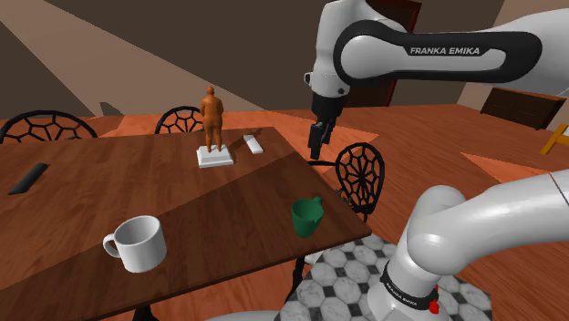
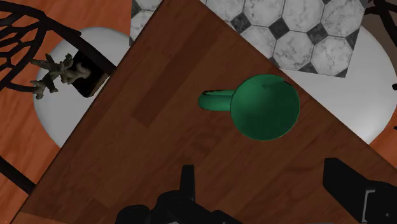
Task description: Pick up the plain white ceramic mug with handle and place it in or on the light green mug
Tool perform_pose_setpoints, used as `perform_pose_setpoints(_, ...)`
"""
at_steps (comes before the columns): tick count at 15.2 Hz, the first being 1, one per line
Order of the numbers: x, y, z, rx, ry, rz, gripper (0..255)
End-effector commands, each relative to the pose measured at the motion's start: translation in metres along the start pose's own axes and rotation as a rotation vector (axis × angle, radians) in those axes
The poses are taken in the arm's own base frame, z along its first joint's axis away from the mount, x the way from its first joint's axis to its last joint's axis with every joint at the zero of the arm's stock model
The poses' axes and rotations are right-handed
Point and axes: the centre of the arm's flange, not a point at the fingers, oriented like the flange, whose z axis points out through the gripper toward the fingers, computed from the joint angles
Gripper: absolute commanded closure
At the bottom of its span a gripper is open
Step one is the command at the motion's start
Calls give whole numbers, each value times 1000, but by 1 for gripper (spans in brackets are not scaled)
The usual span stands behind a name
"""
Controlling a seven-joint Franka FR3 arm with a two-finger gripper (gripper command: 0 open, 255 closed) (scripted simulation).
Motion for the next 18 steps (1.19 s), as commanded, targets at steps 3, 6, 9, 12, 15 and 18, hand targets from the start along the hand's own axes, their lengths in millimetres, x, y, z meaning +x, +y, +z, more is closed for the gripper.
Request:
perform_pose_setpoints(3,18,-16,9,6,-2,5,0)
perform_pose_setpoints(6,46,-41,22,16,-5,11,0)
perform_pose_setpoints(9,73,-65,35,26,-9,18,0)
perform_pose_setpoints(12,101,-89,48,35,-12,25,0)
perform_pose_setpoints(15,129,-114,60,45,-15,32,0)
perform_pose_setpoints(18,157,-138,73,54,-19,38,0)
